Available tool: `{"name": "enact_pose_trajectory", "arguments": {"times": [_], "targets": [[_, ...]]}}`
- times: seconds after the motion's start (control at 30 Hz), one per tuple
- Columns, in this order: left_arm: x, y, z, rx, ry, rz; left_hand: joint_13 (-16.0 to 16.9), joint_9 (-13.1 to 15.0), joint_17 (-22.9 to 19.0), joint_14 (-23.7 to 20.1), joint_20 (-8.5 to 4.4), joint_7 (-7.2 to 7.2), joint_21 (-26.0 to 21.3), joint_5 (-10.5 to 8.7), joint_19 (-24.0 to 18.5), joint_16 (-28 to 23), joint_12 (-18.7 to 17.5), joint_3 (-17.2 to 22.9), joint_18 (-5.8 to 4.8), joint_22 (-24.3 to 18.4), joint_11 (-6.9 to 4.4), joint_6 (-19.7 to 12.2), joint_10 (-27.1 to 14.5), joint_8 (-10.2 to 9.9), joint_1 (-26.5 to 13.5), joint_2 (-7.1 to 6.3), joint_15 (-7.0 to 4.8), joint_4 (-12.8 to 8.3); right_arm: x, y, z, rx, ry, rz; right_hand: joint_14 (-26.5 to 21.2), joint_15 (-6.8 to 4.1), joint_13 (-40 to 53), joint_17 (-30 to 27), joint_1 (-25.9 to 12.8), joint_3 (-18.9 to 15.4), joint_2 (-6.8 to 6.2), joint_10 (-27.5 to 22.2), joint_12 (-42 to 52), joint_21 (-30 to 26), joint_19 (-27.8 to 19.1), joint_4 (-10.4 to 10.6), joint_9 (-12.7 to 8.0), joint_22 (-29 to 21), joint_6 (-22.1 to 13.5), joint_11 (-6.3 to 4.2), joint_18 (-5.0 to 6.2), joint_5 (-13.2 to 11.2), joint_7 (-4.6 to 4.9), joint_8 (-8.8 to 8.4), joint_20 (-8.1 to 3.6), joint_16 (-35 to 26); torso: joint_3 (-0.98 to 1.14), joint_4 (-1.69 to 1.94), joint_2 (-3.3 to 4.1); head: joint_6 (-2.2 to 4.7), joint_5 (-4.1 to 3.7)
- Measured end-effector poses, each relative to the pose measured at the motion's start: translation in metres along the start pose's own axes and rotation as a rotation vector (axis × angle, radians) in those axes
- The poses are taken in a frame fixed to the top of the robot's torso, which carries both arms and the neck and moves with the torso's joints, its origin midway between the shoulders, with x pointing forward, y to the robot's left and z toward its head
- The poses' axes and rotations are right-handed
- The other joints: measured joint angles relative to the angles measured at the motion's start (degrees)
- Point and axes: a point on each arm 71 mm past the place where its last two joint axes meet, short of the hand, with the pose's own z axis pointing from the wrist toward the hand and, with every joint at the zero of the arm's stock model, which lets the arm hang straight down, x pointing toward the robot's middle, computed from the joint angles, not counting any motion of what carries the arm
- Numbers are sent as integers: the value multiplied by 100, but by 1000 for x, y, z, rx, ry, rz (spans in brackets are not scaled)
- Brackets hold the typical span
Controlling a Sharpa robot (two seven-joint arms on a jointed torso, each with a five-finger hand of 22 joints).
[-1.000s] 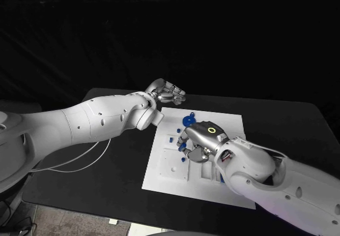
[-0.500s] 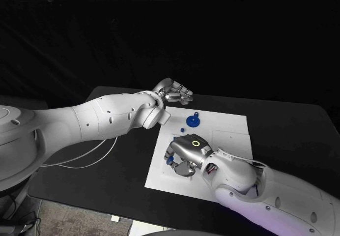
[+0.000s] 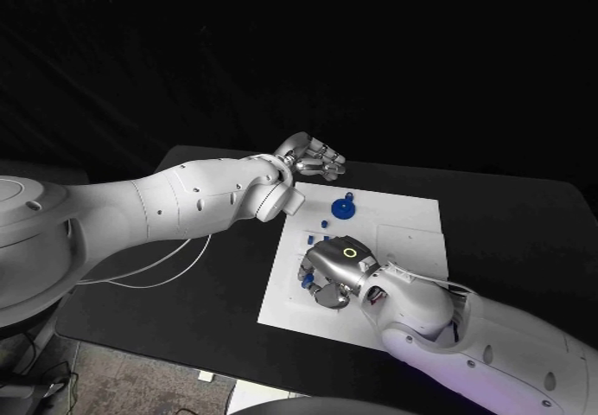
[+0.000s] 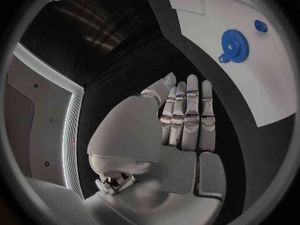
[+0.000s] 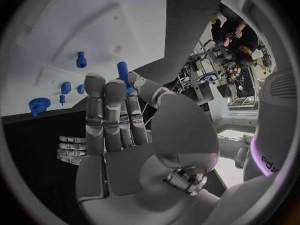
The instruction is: Assemble the parts on the task board
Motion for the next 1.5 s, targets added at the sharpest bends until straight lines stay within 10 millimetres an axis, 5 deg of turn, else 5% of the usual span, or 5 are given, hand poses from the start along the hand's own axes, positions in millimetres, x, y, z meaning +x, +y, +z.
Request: {"name": "enact_pose_trajectory", "arguments": {"times": [1.5], "targets": [[-2,2,-1,-5,3,-2,0,0,0,0,0,0,0,0,0,0,0,0,0,-75,20,0,-20,0,0,0,0,0,10,-10,-9,24,35,-7,11,14,0,-13,0,-1,0,0,0,-36,0,-31,-2,35,13,0,0,6,-13,0,5,0,-1,-4,-9,-63,60]]}}
